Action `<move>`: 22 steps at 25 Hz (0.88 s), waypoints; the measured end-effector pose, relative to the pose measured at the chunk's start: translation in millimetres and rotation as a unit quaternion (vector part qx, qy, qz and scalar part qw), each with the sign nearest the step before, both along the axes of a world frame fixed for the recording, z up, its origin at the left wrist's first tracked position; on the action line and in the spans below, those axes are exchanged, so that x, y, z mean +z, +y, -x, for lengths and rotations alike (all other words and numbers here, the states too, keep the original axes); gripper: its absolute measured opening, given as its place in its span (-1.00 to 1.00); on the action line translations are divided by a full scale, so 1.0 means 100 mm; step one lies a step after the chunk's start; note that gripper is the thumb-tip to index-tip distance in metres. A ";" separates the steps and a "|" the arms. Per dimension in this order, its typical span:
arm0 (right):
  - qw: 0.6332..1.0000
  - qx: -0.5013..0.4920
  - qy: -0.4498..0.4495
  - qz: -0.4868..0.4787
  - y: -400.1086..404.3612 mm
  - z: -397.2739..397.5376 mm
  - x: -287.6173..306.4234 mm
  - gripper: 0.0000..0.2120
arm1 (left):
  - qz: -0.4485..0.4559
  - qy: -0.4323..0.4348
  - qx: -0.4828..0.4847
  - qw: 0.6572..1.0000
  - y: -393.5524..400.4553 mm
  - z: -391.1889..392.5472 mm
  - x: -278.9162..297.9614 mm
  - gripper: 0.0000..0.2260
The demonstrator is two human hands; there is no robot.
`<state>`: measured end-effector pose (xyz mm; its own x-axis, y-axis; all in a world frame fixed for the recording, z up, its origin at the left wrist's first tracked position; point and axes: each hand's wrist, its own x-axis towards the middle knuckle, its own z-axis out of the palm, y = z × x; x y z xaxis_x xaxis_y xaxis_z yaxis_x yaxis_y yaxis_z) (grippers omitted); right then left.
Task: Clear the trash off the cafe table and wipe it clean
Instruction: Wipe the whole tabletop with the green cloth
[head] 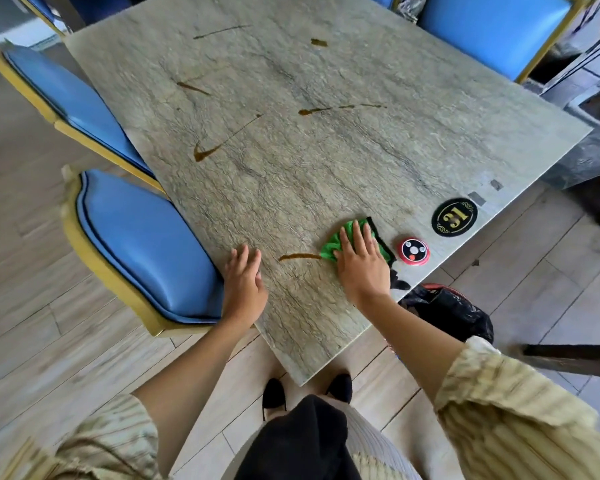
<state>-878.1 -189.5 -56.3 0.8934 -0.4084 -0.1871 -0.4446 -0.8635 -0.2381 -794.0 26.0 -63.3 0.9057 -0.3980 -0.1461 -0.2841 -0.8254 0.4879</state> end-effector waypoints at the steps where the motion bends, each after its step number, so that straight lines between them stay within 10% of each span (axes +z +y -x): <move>1: 1.000 0.018 -0.001 0.001 0.07 -0.05 0.00 -0.47 | -0.007 0.001 0.007 1.000 -0.02 0.01 0.01 -0.57; 7: 0.982 0.181 -0.030 0.033 0.14 0.35 -0.13 -0.50 | -0.090 0.012 -0.006 0.996 -0.18 -0.05 0.11 -0.54; 13: 0.999 0.013 -0.012 0.032 -0.23 0.02 -0.03 -0.46 | -0.282 0.173 -0.166 0.929 -0.35 -0.56 0.40 -0.41; 22: 0.998 0.047 -0.024 0.047 0.46 -0.03 -0.11 -0.48 | -0.328 0.070 -0.380 0.862 -0.34 -1.53 0.49 -0.43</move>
